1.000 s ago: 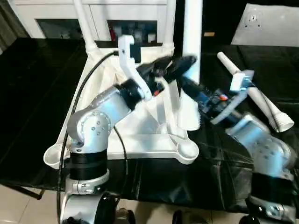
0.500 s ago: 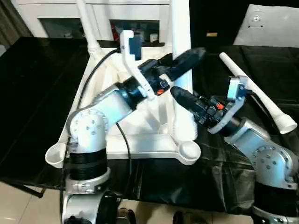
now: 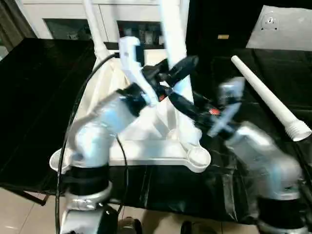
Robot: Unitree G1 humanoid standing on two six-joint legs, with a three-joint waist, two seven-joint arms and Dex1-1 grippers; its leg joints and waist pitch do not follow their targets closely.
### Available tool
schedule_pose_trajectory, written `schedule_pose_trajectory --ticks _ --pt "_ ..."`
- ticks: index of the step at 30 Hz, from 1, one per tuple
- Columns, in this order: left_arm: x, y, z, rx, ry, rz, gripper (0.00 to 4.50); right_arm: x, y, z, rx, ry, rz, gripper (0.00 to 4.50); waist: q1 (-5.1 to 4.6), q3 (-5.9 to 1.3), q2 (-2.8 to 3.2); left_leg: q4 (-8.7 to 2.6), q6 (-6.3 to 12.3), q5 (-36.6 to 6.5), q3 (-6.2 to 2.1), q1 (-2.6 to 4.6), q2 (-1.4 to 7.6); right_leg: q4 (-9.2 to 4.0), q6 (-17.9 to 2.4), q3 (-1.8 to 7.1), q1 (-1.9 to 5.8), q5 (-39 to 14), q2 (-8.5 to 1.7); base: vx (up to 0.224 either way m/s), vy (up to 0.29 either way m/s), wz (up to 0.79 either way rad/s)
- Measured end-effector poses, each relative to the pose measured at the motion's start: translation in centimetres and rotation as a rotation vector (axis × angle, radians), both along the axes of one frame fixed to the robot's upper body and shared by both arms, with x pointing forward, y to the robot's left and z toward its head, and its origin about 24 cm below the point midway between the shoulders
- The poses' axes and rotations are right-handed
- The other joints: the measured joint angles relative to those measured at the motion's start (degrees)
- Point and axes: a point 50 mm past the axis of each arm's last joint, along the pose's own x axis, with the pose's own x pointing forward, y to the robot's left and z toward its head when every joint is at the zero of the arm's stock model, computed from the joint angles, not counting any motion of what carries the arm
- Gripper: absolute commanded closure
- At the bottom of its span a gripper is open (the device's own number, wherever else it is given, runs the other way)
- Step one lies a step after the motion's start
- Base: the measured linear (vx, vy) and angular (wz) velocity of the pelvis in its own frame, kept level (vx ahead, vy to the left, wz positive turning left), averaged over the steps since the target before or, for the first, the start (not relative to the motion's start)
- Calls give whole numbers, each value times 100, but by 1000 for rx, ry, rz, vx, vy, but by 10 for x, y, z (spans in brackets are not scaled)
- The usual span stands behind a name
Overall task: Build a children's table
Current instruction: Pick table leg
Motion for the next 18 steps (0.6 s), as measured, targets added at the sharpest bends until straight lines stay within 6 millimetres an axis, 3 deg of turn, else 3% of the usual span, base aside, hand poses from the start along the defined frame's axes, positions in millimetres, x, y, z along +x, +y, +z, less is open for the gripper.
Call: schedule_pose_trajectory --ticks 7,18 --pt "1 -3 -8 14 35 127 251 0 17 -13 -45 -31 -82 265 -5 -13 2 20 0 0 -4 2 2 0 8 0 11 11 0 0 0 0" --pt "0 -5 -10 19 26 171 264 1 23 -18 -20 -48 -105 265 -17 -17 3 54 -9 -5 -5 4 4 -10 19 1 30 53 -1 0 0 0"
